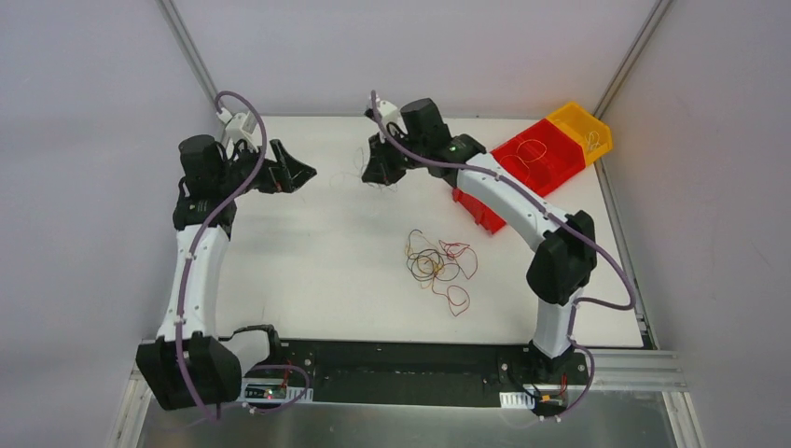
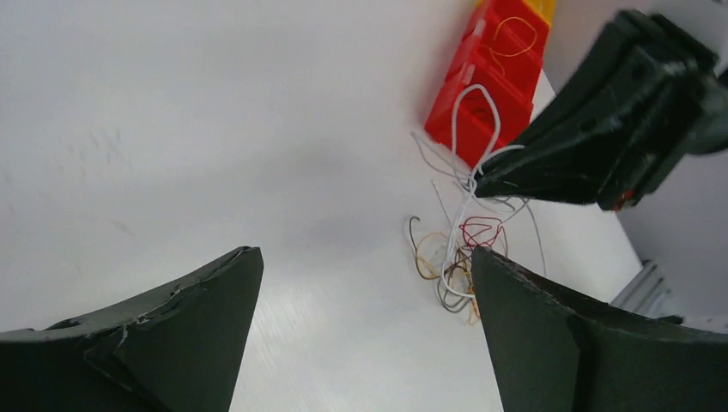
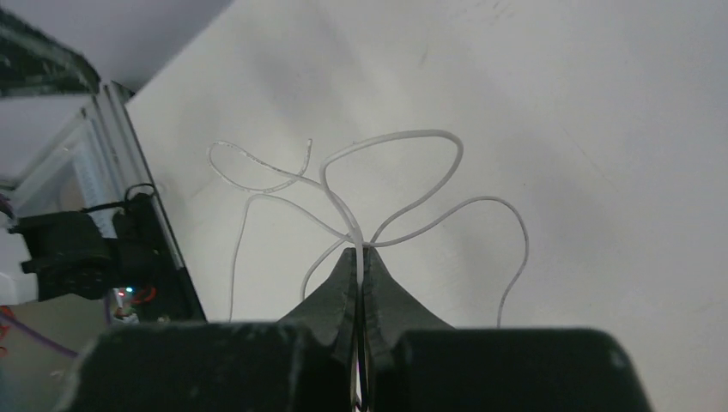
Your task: Untangle the cables
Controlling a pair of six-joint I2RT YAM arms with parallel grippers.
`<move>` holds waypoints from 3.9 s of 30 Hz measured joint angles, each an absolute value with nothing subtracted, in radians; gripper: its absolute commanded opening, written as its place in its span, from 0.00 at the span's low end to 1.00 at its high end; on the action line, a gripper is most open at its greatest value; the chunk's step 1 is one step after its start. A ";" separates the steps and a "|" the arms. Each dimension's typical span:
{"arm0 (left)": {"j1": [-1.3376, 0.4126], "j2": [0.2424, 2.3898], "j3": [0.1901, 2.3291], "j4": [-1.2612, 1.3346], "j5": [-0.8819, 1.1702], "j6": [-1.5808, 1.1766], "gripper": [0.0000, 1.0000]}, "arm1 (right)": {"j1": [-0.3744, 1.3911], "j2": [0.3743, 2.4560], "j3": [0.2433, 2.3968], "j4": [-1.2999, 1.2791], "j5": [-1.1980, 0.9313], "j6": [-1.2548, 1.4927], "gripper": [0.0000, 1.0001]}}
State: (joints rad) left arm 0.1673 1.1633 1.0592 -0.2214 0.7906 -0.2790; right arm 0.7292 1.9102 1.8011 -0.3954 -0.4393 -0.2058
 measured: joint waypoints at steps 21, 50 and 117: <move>-0.125 1.211 1.063 -0.110 0.852 -0.060 0.95 | -0.224 1.773 1.895 -0.636 -0.597 0.092 0.00; -0.126 1.436 1.245 -0.330 0.747 -0.021 0.98 | -0.358 2.572 2.370 -0.030 -0.159 0.249 0.00; -0.551 2.033 1.293 -0.362 0.919 -0.299 0.53 | 0.447 1.487 0.863 -0.548 -0.421 -0.453 0.58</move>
State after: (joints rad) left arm -0.5514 2.0335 1.2926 -0.3618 0.9188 -0.2993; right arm 0.4473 1.4872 0.8635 -0.5484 -0.4206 -0.4534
